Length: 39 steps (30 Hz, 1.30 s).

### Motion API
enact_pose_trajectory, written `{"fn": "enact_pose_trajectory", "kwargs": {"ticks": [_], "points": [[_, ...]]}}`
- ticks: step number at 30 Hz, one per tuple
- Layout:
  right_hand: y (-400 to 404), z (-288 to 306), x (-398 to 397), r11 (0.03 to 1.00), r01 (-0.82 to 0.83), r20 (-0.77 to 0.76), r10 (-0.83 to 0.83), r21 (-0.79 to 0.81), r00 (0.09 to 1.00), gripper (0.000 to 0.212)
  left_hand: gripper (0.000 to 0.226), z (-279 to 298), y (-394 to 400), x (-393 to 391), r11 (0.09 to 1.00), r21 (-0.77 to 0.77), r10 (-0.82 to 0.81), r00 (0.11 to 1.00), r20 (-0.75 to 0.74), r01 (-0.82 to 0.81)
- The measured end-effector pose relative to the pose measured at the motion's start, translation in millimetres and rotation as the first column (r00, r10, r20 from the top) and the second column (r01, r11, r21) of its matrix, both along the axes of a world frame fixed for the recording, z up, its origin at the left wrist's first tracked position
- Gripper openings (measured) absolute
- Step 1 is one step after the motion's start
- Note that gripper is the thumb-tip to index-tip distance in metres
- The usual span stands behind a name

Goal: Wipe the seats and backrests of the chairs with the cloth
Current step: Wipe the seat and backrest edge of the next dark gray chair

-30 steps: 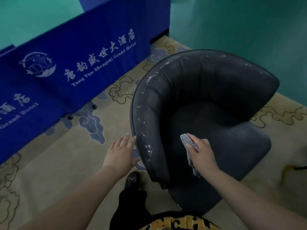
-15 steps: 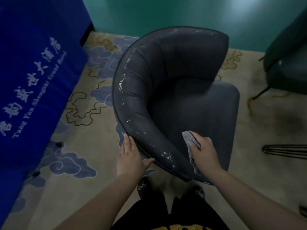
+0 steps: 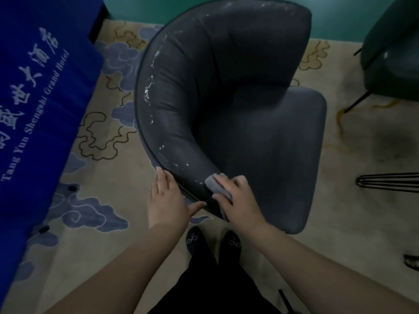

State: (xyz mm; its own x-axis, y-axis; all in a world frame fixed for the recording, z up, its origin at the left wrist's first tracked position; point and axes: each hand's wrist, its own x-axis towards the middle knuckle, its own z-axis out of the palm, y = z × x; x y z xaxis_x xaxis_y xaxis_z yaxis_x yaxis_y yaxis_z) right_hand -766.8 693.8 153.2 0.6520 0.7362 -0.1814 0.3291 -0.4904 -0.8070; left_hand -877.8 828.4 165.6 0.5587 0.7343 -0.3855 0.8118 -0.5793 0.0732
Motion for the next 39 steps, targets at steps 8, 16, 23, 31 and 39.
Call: {"fn": "enact_pose_trajectory", "kwargs": {"ticks": [8,16,23,31,39], "points": [[-15.1,-22.0,33.1,0.987,0.142,-0.083,-0.149,-0.078,0.985,0.041,0.134,-0.3,-3.2,4.2,0.996,-0.063,0.073,0.993,0.095,-0.067],[11.2,-31.3,22.4,0.999,-0.039,0.087,0.037,0.030,0.996,0.044,0.135,2.0,-2.0,10.6,0.999,-0.009,0.039,0.999,0.002,-0.039],[10.0,-26.1,15.0,0.987,-0.088,0.142,0.069,0.132,0.988,0.040,0.133,-0.1,-2.3,10.9,1.000,-0.016,0.026,1.000,-0.001,-0.026],[19.0,-28.6,28.5,0.997,0.070,0.022,-0.070,0.016,0.997,0.041,0.134,3.8,-3.4,11.4,1.000,-0.013,0.023,1.000,-0.011,-0.023],[27.5,-29.3,14.0,0.993,-0.075,0.103,0.066,0.089,0.993,0.038,0.136,0.7,-4.1,9.4,0.998,-0.044,0.056,0.997,0.060,-0.053]]}}
